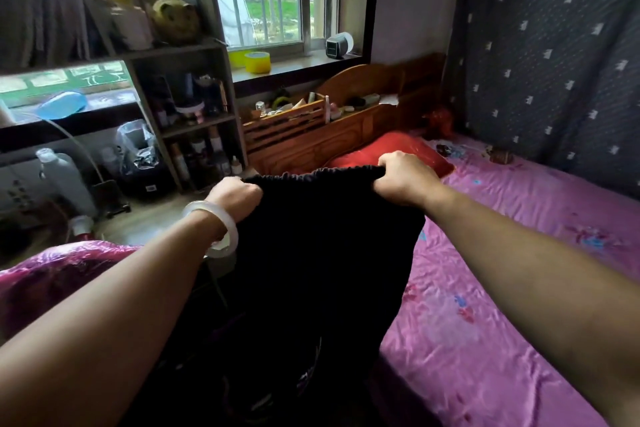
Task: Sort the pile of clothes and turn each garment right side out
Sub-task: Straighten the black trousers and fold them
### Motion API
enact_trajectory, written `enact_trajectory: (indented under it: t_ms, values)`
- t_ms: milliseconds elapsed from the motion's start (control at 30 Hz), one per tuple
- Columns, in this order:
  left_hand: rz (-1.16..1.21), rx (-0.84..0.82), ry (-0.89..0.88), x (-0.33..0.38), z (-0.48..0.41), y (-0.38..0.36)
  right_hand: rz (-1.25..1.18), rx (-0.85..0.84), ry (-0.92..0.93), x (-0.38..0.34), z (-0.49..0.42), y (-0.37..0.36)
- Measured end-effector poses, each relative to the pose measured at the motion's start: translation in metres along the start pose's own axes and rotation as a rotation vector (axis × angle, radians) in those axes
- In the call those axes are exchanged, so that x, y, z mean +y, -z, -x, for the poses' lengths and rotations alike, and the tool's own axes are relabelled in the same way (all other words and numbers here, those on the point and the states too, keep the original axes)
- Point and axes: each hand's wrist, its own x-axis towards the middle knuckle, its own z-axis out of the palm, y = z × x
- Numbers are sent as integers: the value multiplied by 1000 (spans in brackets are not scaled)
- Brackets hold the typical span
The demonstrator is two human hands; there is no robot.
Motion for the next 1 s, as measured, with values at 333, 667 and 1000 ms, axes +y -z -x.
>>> enact_trajectory:
  t_ms: [333,667,1000]
  values:
    - [773,-401,52,72,31,-44,-887,-642,-82,-40,0,1]
    - [492,-196,-214,31,1,-46,-864,-417,248,-14,-15,8]
    - [519,-225,-135,6,-9,-86,-1094,-377,366,2,-30,42]
